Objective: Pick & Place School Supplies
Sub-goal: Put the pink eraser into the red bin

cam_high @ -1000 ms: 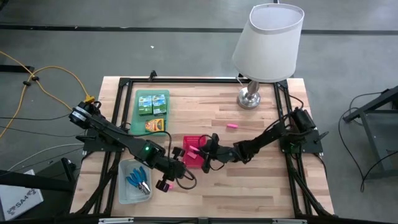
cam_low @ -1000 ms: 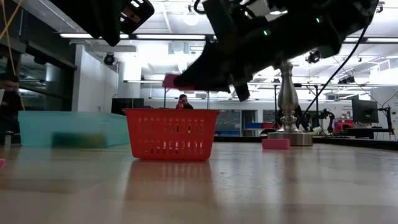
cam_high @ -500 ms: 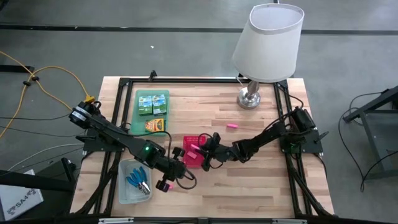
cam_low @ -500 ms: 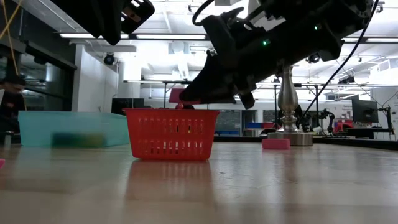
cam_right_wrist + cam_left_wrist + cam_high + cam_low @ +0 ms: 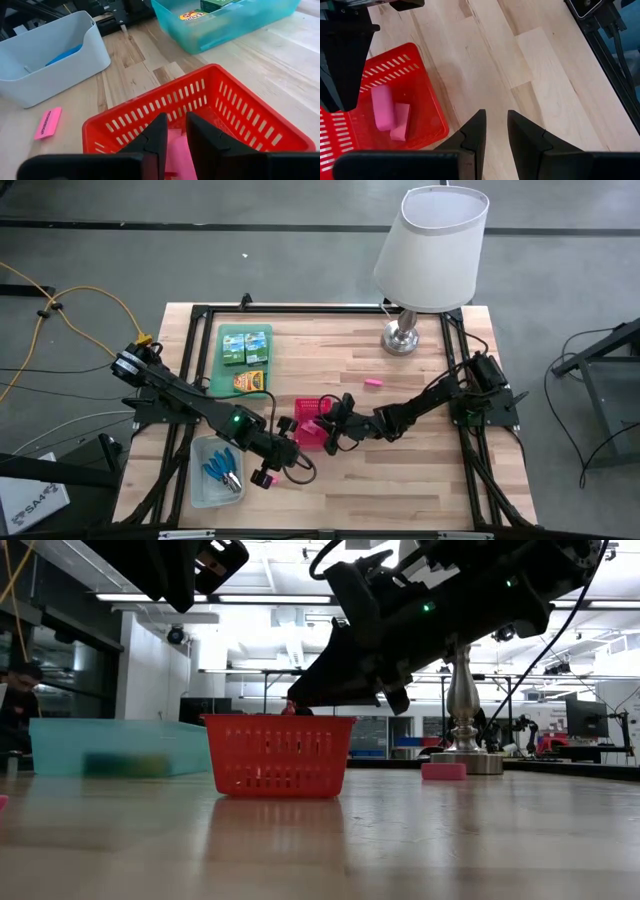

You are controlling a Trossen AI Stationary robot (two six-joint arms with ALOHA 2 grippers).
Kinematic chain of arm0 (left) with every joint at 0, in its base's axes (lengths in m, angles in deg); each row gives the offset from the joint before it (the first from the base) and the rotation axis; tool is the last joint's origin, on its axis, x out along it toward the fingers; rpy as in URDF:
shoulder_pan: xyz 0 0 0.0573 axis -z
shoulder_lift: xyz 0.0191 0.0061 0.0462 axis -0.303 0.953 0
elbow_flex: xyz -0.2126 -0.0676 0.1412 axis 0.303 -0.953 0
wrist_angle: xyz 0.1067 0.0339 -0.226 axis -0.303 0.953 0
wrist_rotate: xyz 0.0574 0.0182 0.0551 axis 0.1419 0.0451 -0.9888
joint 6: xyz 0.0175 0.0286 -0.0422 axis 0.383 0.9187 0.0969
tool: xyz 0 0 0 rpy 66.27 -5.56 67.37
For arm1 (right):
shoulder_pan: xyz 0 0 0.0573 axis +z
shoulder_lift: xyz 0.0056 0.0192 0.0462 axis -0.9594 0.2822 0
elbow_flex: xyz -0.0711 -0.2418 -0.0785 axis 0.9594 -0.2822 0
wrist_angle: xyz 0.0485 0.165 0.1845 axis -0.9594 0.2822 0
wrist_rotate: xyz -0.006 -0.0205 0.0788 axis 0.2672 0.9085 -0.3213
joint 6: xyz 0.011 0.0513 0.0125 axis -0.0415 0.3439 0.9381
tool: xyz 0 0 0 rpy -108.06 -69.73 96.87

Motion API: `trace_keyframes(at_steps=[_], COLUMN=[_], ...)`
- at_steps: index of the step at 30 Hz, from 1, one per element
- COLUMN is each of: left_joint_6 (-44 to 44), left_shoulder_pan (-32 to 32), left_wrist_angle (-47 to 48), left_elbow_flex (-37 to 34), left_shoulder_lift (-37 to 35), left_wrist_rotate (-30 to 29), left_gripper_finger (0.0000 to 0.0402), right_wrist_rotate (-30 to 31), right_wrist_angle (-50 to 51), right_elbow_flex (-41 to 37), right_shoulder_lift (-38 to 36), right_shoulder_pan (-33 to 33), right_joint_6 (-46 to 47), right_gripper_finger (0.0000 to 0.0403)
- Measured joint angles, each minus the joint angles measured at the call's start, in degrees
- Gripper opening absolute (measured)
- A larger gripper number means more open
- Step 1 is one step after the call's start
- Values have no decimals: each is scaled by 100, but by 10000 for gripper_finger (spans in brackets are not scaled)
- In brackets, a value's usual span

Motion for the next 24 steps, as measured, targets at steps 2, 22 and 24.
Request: trace_keyframes(at_steps=[2, 22, 24], left_joint_6=[1, -162, -157], left_shoulder_pan=[0, 0, 0], left_wrist_angle=[1, 2, 13], left_elbow_flex=[0, -2, -2], left_shoulder_lift=[0, 0, 0], left_wrist_rotate=[0, 2, 2], left_gripper_finger=[74, 74, 74], right_wrist_rotate=[0, 57, 51], right_wrist_angle=[0, 0, 384], right_elbow_flex=[0, 4, -7], right_shoulder_lift=[0, -285, -489], right_shoulder_pan=[0, -480, -502], right_joint_6=[0, -410, -553], right_gripper_finger=[63, 64, 64])
